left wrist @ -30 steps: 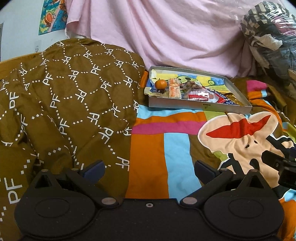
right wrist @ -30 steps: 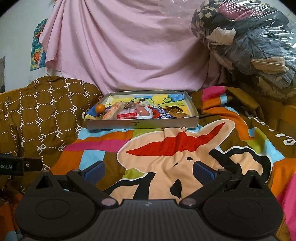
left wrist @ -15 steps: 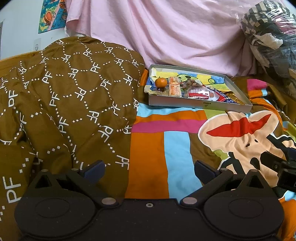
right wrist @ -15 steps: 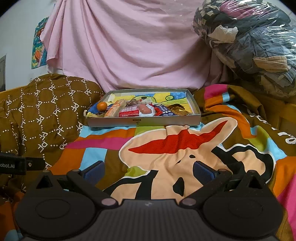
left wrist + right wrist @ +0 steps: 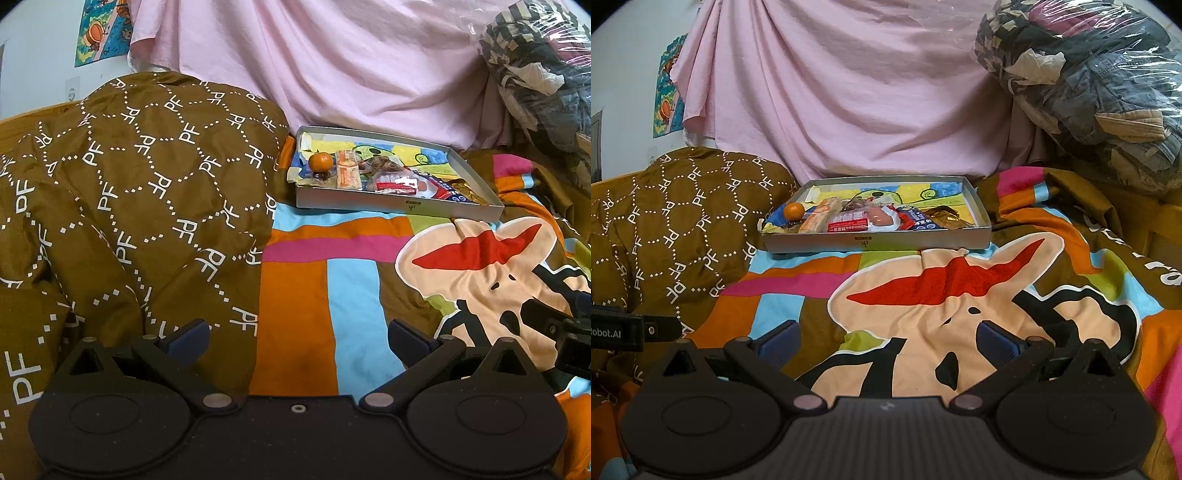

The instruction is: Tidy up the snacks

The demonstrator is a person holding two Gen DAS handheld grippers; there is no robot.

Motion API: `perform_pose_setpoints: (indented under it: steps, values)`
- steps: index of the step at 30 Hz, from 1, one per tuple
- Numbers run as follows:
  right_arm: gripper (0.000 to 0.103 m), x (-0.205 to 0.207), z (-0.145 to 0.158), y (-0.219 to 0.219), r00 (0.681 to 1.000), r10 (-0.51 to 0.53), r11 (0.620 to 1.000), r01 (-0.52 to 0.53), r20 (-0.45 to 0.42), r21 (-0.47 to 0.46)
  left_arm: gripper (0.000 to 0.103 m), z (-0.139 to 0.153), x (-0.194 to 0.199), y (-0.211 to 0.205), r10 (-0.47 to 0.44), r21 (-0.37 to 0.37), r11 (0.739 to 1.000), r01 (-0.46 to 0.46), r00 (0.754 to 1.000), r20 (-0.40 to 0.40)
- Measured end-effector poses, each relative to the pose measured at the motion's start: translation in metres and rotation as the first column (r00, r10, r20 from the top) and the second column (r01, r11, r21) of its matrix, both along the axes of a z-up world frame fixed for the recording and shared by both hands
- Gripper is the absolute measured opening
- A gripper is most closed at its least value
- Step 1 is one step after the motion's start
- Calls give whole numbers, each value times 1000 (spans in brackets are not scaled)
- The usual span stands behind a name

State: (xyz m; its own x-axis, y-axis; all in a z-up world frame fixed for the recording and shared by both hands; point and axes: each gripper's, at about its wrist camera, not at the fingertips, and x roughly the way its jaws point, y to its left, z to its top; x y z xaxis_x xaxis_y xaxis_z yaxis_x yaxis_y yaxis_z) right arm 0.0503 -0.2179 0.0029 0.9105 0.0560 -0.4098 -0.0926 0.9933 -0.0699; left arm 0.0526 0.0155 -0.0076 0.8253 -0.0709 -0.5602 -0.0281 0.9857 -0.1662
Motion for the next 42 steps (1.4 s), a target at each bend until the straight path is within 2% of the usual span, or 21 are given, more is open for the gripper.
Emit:
perform_pose_setpoints:
  steps: [23, 28, 34, 42]
  values:
    - [103, 1, -1, 0, 1000, 1, 1000, -2, -4, -3, 102, -2, 0, -1, -2, -2, 1000, 2, 1000, -10]
    - [103, 1, -2, 1, 1000, 0, 1000, 0, -8, -5, 102, 1, 5, 0, -18, 20, 1000, 19, 998, -56]
    - [103, 1, -4, 1, 1000, 0, 1000, 0, -15, -5, 102, 0, 6, 3, -7, -4, 1000, 6, 997, -78]
    - [103, 4, -5, -1, 999, -11, 1000, 11, -30, 8, 102, 0, 7, 2, -5, 6, 1000, 5, 996, -84]
